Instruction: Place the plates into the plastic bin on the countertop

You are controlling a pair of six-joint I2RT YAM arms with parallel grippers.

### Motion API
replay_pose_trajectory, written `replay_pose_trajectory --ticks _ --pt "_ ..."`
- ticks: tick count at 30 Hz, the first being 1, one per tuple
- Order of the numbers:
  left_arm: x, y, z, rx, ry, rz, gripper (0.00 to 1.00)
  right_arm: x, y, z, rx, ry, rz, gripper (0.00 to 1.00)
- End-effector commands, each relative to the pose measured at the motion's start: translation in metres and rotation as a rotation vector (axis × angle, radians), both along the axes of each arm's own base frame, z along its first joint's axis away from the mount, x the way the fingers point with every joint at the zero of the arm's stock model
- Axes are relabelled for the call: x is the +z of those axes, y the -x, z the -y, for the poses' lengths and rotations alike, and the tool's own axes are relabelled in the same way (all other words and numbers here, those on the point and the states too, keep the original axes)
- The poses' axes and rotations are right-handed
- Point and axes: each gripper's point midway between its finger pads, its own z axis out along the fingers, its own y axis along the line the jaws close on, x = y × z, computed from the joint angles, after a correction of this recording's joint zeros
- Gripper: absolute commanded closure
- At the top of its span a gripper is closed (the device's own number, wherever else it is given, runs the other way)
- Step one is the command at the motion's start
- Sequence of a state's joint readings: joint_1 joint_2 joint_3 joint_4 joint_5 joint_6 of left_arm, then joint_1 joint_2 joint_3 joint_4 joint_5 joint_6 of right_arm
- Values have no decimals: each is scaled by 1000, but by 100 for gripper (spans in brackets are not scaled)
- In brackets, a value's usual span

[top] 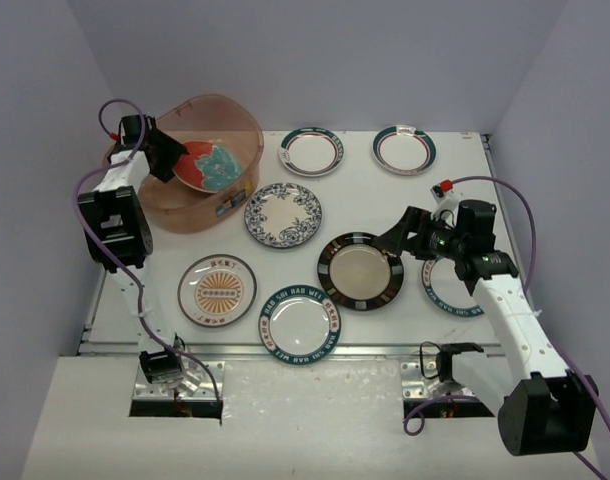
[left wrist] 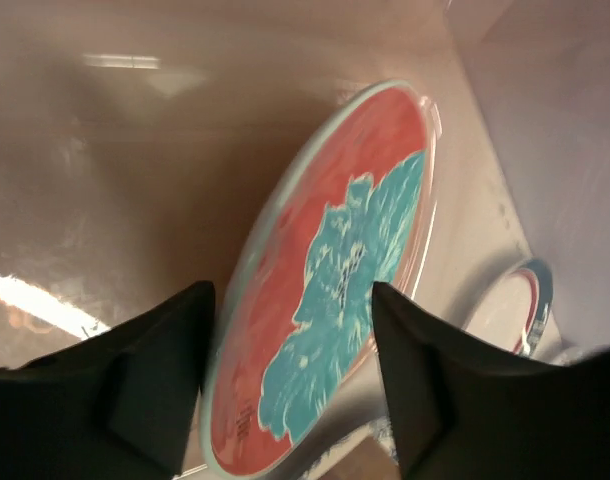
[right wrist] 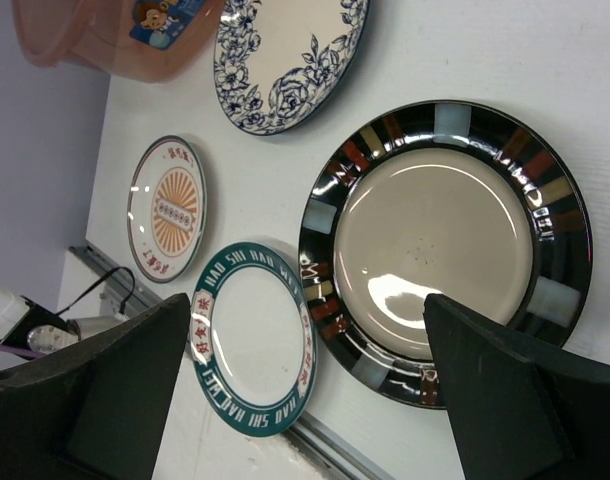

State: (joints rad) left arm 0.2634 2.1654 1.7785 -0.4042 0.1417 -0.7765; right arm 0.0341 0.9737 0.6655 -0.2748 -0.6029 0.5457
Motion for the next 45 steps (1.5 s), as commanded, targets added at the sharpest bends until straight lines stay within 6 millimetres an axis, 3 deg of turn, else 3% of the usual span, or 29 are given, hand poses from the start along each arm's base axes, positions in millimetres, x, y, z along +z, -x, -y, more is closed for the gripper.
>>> replay_pose_trajectory --ticks 1,2,5,8,11,13,16,18,20,21,22,23,24,25,27,30,32,37,42,45 --pt "80 -36 -15 16 -52 196 9 -2 -4 6 -4 42 24 1" --pt "70 -29 -17 27 -60 137 0 -1 -5 7 -7 45 28 1" --pt "61 -21 -22 40 -91 60 0 0 -12 5 -10 37 11 1" --pt "67 -16 -38 97 -155 5 0 11 -26 -1 1 -5 16 1" --pt "78 -4 -48 132 -201 -29 0 35 -42 -21 79 -101 65 1" --pt "101 1 -50 144 -219 2 0 34 -53 -32 104 -104 48 1" --pt "155 19 -44 140 -244 100 0 31 -85 -65 161 -30 34 1" --pt "201 47 -22 79 -228 206 0 25 -108 -81 173 -10 10 1" --pt "227 66 -3 17 -207 287 0 16 -126 -90 163 15 -9 1" --pt "245 85 13 -34 -199 352 0 18 -144 -100 164 36 8 1" --pt "276 113 34 -103 -194 454 0 14 -158 -106 164 61 7 1" --pt "279 138 51 -154 -183 496 0 7 -167 -110 170 73 -9 2" --pt "270 144 56 -179 -175 503 0 1 -176 -114 177 74 -19 2" --pt "278 160 65 -207 -192 553 0 -9 -187 -119 185 73 -35 4" --pt "285 213 83 -244 -238 635 0 -26 -205 -126 208 72 -67 7" --pt "288 260 95 -264 -304 697 0 -57 -231 -131 223 113 -122 9" --pt "276 281 107 -303 -308 705 0 -78 -242 -131 231 122 -162 13" --pt "271 313 135 -429 -339 681 0 -112 -231 -139 300 26 -266 28" --pt "259 320 144 -480 -360 653 0 -142 -221 -146 321 -52 -357 44" --pt "257 322 149 -514 -372 659 0 -160 -216 -147 319 -68 -408 62"
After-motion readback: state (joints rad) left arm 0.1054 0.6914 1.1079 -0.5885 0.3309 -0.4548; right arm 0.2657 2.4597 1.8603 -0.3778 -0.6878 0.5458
